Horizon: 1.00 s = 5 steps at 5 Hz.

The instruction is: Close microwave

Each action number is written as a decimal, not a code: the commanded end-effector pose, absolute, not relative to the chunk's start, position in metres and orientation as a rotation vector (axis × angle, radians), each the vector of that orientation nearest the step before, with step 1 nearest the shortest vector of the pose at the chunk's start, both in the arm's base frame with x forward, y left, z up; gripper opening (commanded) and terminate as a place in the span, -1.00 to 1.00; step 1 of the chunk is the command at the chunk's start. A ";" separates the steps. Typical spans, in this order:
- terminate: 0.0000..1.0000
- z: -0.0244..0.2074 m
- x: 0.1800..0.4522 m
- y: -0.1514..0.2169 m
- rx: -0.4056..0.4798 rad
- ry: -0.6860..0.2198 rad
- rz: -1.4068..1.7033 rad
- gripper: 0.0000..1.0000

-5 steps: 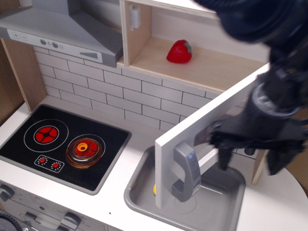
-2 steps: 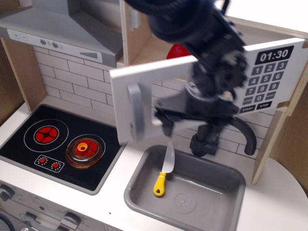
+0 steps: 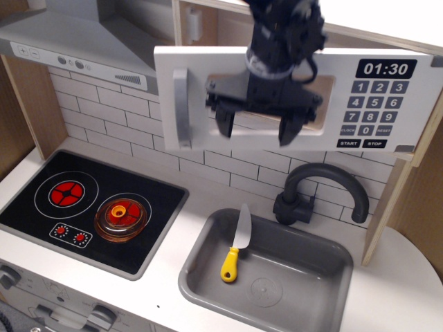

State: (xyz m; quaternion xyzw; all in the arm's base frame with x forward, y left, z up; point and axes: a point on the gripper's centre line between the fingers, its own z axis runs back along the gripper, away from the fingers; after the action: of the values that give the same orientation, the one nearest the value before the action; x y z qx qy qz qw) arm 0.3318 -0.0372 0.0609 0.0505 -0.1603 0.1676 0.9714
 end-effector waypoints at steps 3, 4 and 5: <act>-1.00 0.085 0.391 -0.021 0.113 -0.477 0.264 1.00; -1.00 0.087 0.396 -0.019 0.103 -0.515 0.229 1.00; -1.00 0.088 0.400 -0.018 0.087 -0.576 0.173 1.00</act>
State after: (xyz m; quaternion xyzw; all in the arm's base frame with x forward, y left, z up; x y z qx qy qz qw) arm 0.3930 -0.0192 0.0600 0.0501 -0.2479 0.0868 0.9636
